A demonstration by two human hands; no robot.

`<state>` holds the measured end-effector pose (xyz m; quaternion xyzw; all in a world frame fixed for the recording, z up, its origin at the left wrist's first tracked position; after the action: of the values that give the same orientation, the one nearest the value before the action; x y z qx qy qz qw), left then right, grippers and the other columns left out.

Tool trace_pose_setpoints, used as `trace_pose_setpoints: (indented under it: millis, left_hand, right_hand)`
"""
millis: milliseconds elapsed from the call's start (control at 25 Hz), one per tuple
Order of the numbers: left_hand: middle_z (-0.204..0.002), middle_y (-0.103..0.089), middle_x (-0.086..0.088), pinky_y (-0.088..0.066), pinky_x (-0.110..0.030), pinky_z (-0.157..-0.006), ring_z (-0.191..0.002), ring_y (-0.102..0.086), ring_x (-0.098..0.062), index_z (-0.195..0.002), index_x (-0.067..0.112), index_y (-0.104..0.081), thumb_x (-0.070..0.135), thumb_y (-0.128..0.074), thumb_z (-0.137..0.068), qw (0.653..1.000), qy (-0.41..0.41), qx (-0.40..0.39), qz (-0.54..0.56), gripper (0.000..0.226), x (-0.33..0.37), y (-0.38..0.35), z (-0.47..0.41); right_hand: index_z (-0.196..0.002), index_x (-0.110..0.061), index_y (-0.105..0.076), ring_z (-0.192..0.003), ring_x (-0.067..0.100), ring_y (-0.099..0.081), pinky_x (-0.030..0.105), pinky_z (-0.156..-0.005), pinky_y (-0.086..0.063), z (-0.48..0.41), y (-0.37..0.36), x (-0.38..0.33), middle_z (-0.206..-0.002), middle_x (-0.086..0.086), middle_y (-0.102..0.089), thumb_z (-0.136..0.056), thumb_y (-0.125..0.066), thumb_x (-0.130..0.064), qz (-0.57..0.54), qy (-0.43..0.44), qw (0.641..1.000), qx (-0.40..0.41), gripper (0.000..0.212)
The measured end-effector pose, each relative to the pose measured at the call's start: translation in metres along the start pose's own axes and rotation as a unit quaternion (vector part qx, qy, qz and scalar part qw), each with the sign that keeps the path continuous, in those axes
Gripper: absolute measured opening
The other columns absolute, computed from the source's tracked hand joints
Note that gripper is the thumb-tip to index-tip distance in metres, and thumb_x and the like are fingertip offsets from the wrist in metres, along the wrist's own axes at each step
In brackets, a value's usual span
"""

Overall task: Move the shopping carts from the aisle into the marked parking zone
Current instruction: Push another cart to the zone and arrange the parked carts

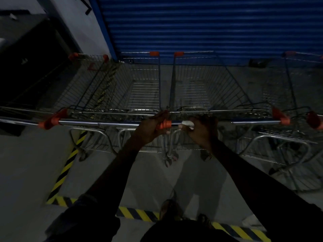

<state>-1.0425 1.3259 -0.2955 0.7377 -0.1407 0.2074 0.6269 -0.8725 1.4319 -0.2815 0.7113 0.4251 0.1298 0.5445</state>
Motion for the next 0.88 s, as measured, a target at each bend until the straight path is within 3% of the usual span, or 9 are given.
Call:
trace_pose_setpoints:
  millis: [160,440,680,880]
  left_hand:
    - [-0.160,-0.038,0.005,-0.015,-0.003,-0.112,-0.142,-0.037,-0.006,-0.150,0.018,-0.048,0.041,-0.079,-0.086,1.000,-0.009,0.008,-0.003,0.075,0.001,0.002,0.003]
    - [-0.159,-0.039,0.004,-0.020,-0.008,-0.115,-0.143,-0.036,-0.006,-0.149,0.018,-0.049,0.040,-0.080,-0.085,1.000,-0.017,0.010,0.004,0.075,0.001,0.005,0.003]
    - [-0.160,-0.038,0.001,-0.028,-0.020,-0.116,-0.143,-0.038,-0.011,-0.152,0.017,-0.045,0.039,-0.080,-0.085,1.000,-0.027,0.003,0.004,0.079,0.006,0.007,0.004]
    - [-0.156,-0.042,-0.001,-0.018,-0.001,-0.111,-0.138,-0.036,-0.005,-0.150,0.016,-0.047,0.035,-0.084,-0.081,0.999,-0.020,0.001,0.030,0.081,0.003,0.008,0.005]
  right_hand:
    - [-0.102,-0.037,-0.075,-0.095,0.023,-0.068,0.052,-0.087,-0.050,0.005,-0.008,0.004,-0.089,-0.009,-0.075,-0.091,-0.044,-0.080,-0.035,-0.012,0.999,-0.010,0.054]
    - [-0.095,-0.029,-0.074,-0.092,0.030,-0.066,0.049,-0.087,-0.046,0.010,0.008,-0.008,-0.086,-0.001,-0.073,-0.086,-0.050,-0.075,0.031,-0.005,1.000,0.002,0.053]
    - [-0.098,-0.028,-0.074,-0.097,0.031,-0.065,0.050,-0.093,-0.043,0.013,0.007,-0.008,-0.091,-0.001,-0.073,-0.086,-0.048,-0.077,0.055,-0.023,0.998,0.011,0.057]
    - [-0.100,-0.039,-0.075,-0.101,0.025,-0.065,0.049,-0.095,-0.042,0.015,0.006,-0.005,-0.090,-0.008,-0.073,-0.086,-0.041,-0.080,0.018,-0.030,0.999,-0.021,0.055]
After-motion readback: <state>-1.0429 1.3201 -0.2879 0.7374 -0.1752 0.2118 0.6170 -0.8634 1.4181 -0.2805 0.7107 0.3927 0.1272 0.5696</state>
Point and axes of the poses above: each hand's wrist, its own z-axis away from the middle knuckle, its own y-axis out of the back of the hand, x = y × z, the point moved 10 cm from there along -z, towards the middle knuckle
